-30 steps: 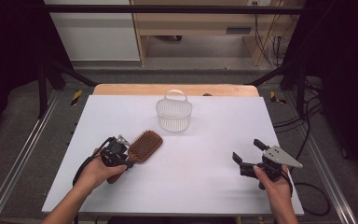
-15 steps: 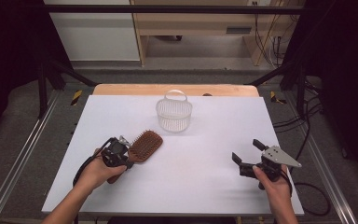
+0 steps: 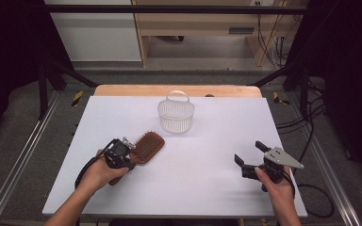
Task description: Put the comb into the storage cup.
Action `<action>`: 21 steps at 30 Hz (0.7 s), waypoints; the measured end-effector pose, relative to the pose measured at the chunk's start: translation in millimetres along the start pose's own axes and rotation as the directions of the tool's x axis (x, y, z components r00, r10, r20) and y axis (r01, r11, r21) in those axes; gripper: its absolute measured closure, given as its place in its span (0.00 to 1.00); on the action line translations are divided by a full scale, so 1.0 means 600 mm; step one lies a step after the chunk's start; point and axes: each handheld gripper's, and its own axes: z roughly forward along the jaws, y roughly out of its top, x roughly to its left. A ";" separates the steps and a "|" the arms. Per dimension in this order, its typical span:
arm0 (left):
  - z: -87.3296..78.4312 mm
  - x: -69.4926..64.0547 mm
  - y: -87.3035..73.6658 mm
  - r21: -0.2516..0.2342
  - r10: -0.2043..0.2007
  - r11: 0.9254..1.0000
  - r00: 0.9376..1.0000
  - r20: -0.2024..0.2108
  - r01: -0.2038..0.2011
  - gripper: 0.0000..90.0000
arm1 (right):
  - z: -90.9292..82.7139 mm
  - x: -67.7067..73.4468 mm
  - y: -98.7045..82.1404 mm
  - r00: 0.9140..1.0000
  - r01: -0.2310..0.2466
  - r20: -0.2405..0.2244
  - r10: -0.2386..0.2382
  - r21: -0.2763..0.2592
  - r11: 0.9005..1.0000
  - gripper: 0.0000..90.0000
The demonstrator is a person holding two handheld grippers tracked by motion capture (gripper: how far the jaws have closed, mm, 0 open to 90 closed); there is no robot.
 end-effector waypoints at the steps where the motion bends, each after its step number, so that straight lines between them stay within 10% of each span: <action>1: 0.000 0.000 0.000 0.001 0.000 1.000 1.000 0.000 0.000 0.74 | 0.000 0.000 0.000 1.000 0.000 0.000 0.000 0.001 1.000 0.04; 12: 0.002 0.001 0.010 0.037 0.019 0.999 1.000 0.011 -0.020 0.81 | 0.001 0.001 0.000 1.000 0.000 -0.003 0.000 0.003 1.000 0.04; 21: -0.002 0.001 -0.008 -0.039 0.008 0.999 1.000 0.008 -0.008 0.81 | 0.000 -0.001 0.000 1.000 -0.001 -0.003 0.001 0.001 1.000 0.04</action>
